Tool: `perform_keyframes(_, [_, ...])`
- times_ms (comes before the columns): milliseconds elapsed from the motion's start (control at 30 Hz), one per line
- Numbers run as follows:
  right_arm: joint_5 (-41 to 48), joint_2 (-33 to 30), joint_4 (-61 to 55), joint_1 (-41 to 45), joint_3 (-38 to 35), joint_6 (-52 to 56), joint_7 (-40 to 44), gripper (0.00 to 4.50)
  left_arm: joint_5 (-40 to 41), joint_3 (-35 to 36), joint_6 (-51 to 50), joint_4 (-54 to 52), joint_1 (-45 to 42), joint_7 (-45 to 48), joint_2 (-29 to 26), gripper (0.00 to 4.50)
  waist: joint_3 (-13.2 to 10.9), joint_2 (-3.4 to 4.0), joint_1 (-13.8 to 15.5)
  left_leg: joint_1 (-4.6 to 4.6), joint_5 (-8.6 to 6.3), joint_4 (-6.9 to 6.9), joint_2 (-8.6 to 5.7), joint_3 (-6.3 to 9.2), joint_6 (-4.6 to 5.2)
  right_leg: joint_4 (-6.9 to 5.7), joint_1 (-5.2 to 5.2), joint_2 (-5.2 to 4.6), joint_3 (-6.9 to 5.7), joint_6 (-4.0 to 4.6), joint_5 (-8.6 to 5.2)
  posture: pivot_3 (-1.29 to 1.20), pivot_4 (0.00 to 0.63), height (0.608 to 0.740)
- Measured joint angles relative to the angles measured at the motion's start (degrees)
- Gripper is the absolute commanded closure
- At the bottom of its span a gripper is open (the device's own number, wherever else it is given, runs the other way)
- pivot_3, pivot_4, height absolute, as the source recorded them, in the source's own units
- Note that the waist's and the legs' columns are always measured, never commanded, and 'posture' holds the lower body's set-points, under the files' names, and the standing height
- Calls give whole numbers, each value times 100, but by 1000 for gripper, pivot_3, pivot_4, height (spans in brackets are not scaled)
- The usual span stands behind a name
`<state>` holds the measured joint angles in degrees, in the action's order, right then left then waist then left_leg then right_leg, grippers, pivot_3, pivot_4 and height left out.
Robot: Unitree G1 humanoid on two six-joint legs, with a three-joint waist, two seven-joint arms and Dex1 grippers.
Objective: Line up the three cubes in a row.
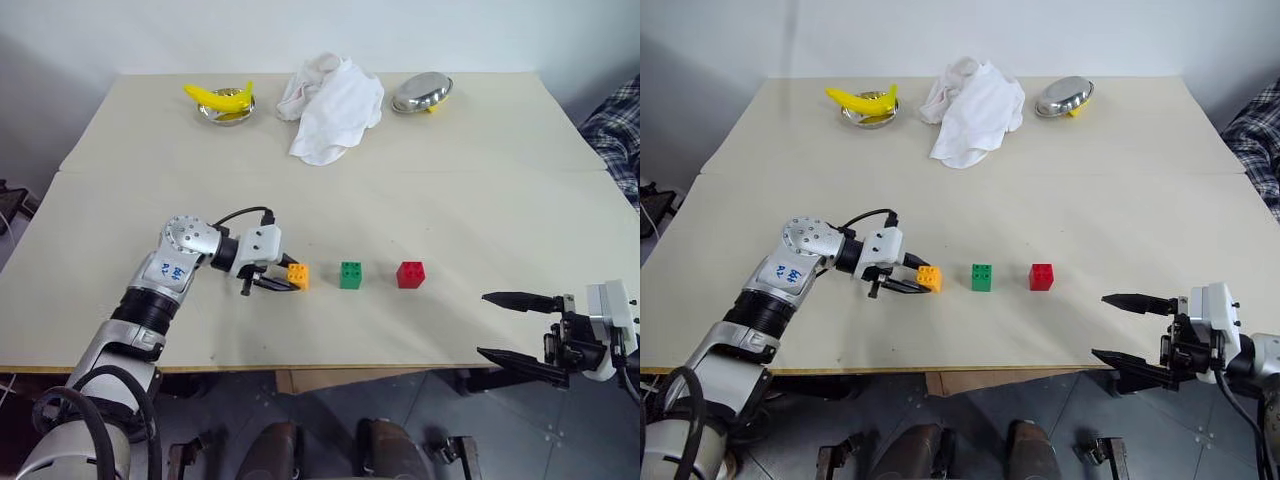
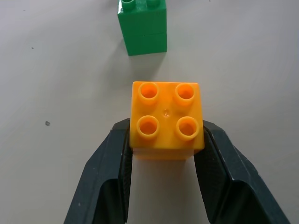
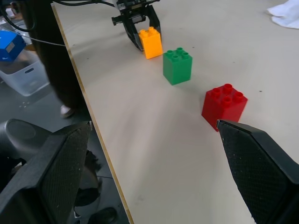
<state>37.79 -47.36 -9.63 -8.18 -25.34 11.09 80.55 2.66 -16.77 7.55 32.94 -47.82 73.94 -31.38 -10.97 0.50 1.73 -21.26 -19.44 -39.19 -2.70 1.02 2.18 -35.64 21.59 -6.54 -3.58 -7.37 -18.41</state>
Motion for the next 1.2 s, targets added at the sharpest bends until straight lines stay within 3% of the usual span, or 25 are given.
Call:
perform_keyframes(533, [36, 218, -256, -184, 36, 1, -134, 0, -53, 11, 36, 460, -241, 20, 204, 3012, 1, 0, 100, 4, 4, -6, -4, 1, 0, -1, -5, -2, 8, -4, 3, 0, 150, 740])
perform_keyframes(800, [36, 258, -265, -152, 225, 1, -151, 0, -78, 116, -151, 723, -320, -20, 237, 463, 0, -1, 83, -3, 4, -3, -3, 2, 0, -1, 2, 0, 4, -4, 3, 0, 150, 740])
perform_keyframes(867, [35, 283, -265, -123, 274, 1, -166, 0, -18, 230, -176, 522, -261, -9, 218, 52, 0, 0, 78, -4, 4, -3, -3, 3, 0, 0, 2, -1, 4, -4, 3, 0, 150, 740])
perform_keyframes(967, [35, 289, -268, -74, 303, 1, -199, 0, 163, 468, -187, 106, 68, 49, 9, 52, 0, 0, 57, -3, 4, -2, -3, 6, 0, 0, 2, -3, 8, -4, 2, 0, 150, 740])
perform_keyframes(1200, [16, 309, -167, 21, 474, -7, -186, 0, 974, 1588, -165, -991, 1751, 207, -893, 52, 0, 0, -70, 0, 0, 4, 10, 11, -8, 1, 3, -3, 31, 2, -1, 0, 150, 740])
